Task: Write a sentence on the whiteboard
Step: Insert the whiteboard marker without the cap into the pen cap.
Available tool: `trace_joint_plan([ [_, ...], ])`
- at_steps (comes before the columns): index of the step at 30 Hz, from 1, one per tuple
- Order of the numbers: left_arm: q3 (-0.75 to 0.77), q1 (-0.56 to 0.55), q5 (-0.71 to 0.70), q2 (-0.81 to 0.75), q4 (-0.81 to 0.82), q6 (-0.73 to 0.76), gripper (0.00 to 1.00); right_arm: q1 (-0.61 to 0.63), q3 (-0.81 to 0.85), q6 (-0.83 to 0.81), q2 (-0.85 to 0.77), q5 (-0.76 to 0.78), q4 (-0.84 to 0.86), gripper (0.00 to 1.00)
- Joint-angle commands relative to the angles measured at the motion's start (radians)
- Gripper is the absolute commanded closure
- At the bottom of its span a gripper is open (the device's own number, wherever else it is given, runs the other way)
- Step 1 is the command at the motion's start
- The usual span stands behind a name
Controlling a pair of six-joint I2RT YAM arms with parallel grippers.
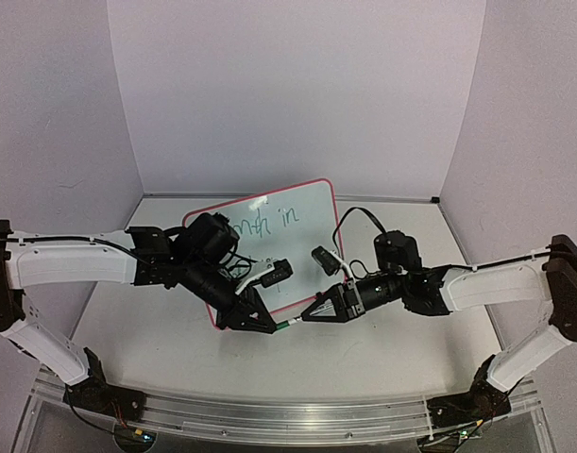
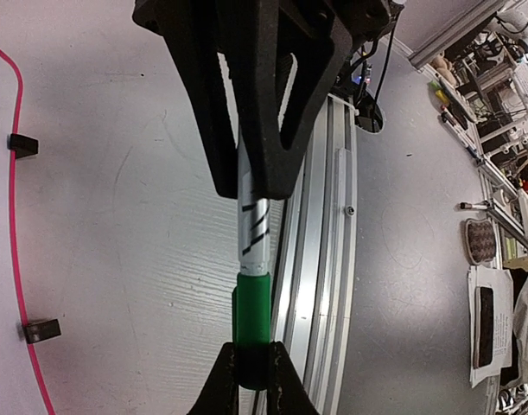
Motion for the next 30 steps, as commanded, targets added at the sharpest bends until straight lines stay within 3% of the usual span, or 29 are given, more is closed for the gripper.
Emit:
trace_joint_plan([
  [1, -0.012, 0.001, -0.003, -0.038, 0.107, -0.077, 1.0, 0.039, 0.055, -0.006, 0.024, -0.013, 0.059, 1.0],
  [20, -0.032, 0.0, 0.091, -0.065, 0.398, -0.184, 1.0, 0.099, 0.081, 0.05, 0.068, -0.085, 0.18, 1.0],
  [30, 0.021, 0.0, 0.108, -0.028, 0.373, -0.159, 1.0, 0.111, 0.081, 0.052, 0.065, -0.055, 0.191, 1.0],
])
